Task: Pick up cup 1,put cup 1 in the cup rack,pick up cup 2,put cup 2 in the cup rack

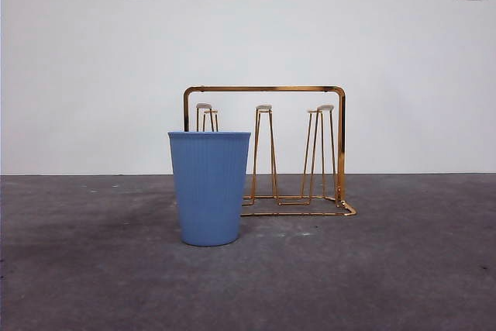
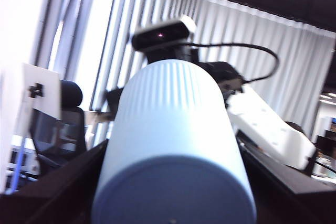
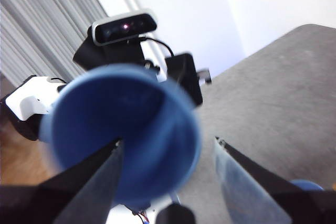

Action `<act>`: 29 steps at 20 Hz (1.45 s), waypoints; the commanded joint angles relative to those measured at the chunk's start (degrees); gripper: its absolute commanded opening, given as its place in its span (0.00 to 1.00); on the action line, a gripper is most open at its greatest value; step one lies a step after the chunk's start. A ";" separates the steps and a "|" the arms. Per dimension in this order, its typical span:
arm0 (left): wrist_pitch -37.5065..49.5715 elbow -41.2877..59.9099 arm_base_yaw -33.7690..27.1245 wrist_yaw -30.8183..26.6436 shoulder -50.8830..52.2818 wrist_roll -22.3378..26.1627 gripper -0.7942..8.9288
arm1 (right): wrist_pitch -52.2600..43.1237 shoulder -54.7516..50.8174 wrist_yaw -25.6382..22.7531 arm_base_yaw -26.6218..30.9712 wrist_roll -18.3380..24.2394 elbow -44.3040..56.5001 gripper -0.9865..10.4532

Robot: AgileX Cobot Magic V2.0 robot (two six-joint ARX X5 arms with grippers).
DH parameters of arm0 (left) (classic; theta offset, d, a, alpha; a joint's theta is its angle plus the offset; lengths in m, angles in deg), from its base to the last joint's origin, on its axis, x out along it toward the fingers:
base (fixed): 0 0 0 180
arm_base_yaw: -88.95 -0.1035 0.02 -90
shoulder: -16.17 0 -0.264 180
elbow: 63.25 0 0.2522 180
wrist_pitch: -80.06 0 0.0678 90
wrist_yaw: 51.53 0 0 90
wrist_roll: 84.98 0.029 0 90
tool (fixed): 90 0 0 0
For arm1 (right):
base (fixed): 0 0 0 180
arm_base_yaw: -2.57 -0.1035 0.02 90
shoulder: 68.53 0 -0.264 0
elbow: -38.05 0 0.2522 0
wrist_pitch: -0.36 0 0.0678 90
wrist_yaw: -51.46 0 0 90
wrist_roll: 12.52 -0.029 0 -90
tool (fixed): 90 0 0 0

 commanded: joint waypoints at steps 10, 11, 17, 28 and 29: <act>-15.39 -2.03 -5.29 -2.67 -0.04 6.23 0.07 | 21.07 -8.00 -23.32 8.37 12.04 0.07 0.33; -19.56 -3.23 -5.42 -4.20 -0.07 8.68 0.07 | 22.69 -8.52 -27.54 8.37 12.22 0.07 0.33; -46.88 -17.88 -5.40 -13.79 -4.11 21.99 0.07 | 27.06 -9.46 -38.12 8.37 12.87 0.09 0.33; -81.42 -57.92 -3.19 -19.28 -34.03 28.00 0.07 | 30.18 -8.63 -41.22 8.35 12.48 0.13 0.33; -81.99 -59.06 -2.95 -19.87 -35.95 28.15 0.07 | 30.18 -8.63 -41.24 8.35 12.48 0.15 0.33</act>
